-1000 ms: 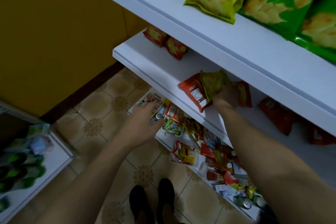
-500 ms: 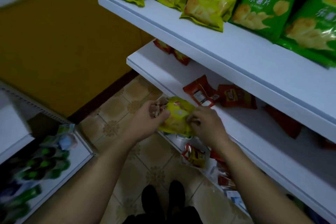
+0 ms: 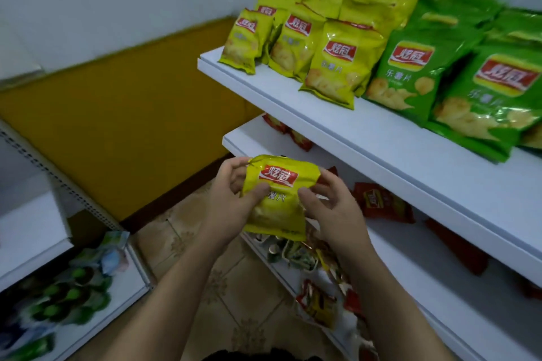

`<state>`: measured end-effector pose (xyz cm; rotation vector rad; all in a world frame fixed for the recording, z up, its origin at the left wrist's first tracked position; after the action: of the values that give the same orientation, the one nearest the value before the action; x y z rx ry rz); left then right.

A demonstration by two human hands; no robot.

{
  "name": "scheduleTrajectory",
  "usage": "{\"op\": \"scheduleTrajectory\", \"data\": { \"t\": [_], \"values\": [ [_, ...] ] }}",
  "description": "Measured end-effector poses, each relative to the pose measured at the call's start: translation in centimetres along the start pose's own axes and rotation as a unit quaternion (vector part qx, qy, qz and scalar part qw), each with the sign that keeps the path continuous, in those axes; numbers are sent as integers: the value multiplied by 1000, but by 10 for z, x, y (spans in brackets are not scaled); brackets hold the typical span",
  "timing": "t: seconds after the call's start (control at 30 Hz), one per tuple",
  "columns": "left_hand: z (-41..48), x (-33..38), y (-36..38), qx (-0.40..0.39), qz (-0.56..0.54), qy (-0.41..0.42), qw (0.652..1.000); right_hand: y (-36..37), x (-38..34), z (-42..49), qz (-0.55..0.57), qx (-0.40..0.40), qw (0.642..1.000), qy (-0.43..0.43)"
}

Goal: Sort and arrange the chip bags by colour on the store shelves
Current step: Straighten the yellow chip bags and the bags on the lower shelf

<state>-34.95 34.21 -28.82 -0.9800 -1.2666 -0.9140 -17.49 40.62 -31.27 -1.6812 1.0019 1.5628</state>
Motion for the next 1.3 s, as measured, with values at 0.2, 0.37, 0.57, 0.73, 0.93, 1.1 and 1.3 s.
{"op": "scheduleTrajectory", "data": {
  "t": [0.2,0.37,0.57,0.73,0.93,1.1,1.3],
  "values": [
    [14,22,4,-57,-139,-33,988,3,-61,14,27,38,994,-95],
    [24,25,3,-140,-110,-37,983,8,-92,30,-9,73,989,-124],
    [65,26,-33,-134,18,-22,991,18,-107,63,-117,41,987,-102],
    [116,29,-53,-159,66,6,985,30,-129,97,-185,69,969,-150],
    [192,31,-84,-104,103,22,989,21,-155,143,-249,230,927,-159],
    [248,55,-111,-32,225,129,965,-2,-171,174,-245,358,886,-162],
    [306,61,-101,-54,376,139,915,8,-188,199,-368,391,837,-104]
  ]
}}
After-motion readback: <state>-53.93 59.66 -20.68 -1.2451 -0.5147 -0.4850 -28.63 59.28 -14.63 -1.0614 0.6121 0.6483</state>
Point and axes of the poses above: each hand's wrist, its own z-axis towards the middle knuckle, its own y-axis out of the palm, x = y × z, the point moved 8 cm from there along z, towards the middle knuckle, and after that the axes turned 9 degrees about -x, right-handed, at the moved point
